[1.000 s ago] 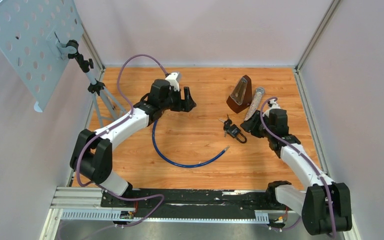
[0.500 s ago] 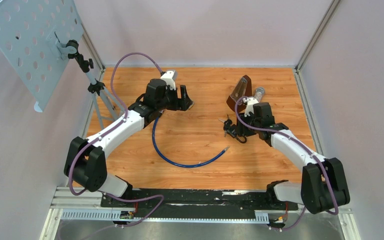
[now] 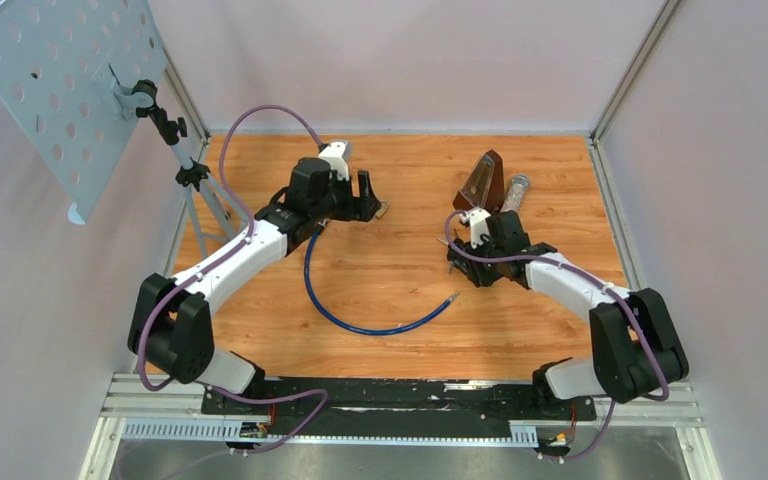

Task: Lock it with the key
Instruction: Pick up the lock from the center of the board, then lock the lock.

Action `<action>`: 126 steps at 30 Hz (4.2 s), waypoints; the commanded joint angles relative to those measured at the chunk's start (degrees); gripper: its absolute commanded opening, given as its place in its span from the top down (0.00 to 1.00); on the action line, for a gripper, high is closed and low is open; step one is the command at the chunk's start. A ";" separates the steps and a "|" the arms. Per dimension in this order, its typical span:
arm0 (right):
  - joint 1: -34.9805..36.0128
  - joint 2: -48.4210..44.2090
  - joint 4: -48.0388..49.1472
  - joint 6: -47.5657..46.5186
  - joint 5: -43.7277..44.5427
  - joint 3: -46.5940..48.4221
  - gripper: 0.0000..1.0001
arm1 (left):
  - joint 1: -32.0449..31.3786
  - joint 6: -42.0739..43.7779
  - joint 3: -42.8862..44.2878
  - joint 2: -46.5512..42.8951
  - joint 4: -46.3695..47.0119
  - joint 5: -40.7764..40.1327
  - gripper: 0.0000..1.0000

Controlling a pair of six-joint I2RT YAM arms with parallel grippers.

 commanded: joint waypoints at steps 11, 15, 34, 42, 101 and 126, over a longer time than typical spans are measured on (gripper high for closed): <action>1.63 6.34 -2.70 -5.36 3.61 1.77 0.85 | 1.35 0.04 -0.16 -0.47 0.80 -0.43 0.13; 2.66 4.55 -2.34 -6.16 4.57 2.27 1.00 | 1.51 1.39 -0.10 -1.42 0.69 -1.47 0.13; 2.67 -13.99 7.29 12.24 -21.29 4.76 1.00 | 1.88 20.13 -6.20 -11.47 9.38 18.57 0.15; 2.71 -16.28 10.52 20.17 -31.65 7.30 1.00 | 1.88 25.65 -10.26 -12.81 15.26 46.68 0.14; 7.59 -14.55 16.06 24.52 -45.83 22.20 0.32 | 1.87 -0.11 1.58 -13.04 17.24 55.26 1.00; 7.55 -11.10 30.47 17.95 -44.77 26.43 1.00 | 1.88 -14.81 6.09 -16.31 15.58 51.43 0.95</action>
